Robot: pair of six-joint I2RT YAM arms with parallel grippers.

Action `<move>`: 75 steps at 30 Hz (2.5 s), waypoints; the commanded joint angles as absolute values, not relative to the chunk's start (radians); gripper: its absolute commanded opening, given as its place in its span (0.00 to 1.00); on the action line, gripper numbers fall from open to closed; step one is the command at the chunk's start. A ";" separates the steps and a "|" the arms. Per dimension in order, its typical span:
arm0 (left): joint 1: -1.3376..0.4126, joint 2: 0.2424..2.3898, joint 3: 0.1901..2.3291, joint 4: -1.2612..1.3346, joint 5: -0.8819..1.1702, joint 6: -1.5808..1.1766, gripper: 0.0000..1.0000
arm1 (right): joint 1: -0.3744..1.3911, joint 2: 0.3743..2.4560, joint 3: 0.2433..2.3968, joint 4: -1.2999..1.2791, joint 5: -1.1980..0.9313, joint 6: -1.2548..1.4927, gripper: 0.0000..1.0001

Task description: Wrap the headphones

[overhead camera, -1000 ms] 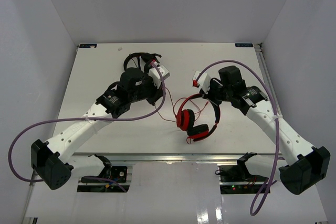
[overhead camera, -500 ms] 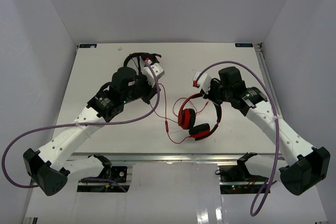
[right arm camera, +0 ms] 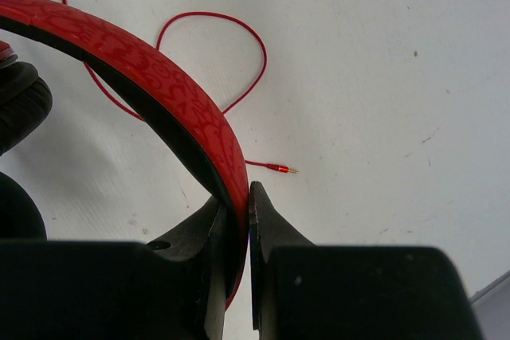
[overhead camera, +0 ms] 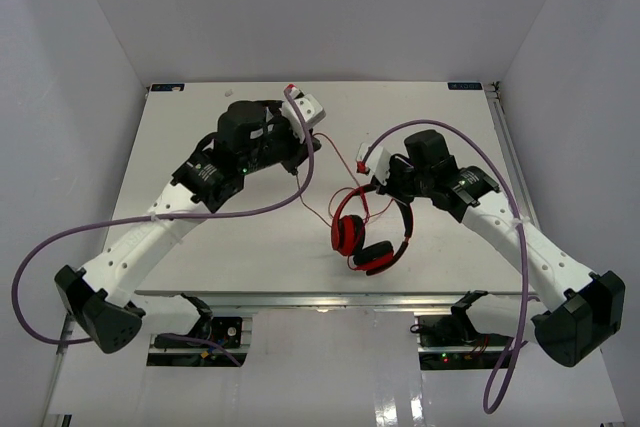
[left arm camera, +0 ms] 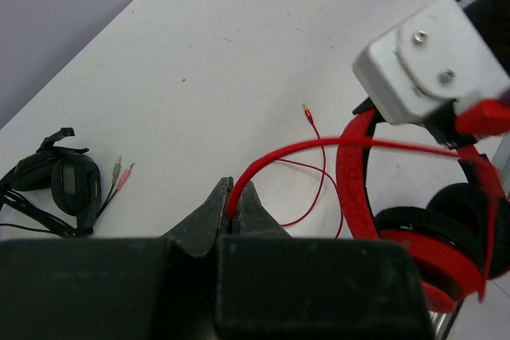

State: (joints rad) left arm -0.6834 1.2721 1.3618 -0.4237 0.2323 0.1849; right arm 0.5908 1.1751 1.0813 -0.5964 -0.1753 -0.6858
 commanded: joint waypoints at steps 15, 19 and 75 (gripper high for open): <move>-0.628 1.182 1.222 -0.307 0.113 0.201 0.00 | 0.593 1.090 1.057 -0.560 -0.175 -0.684 0.08; -0.592 1.142 1.169 -0.265 0.118 0.190 0.00 | 0.586 1.090 1.054 -0.559 -0.176 -0.684 0.08; -0.491 1.373 0.563 0.577 0.589 -0.308 0.06 | 0.172 1.310 1.525 -0.477 -0.893 0.040 0.08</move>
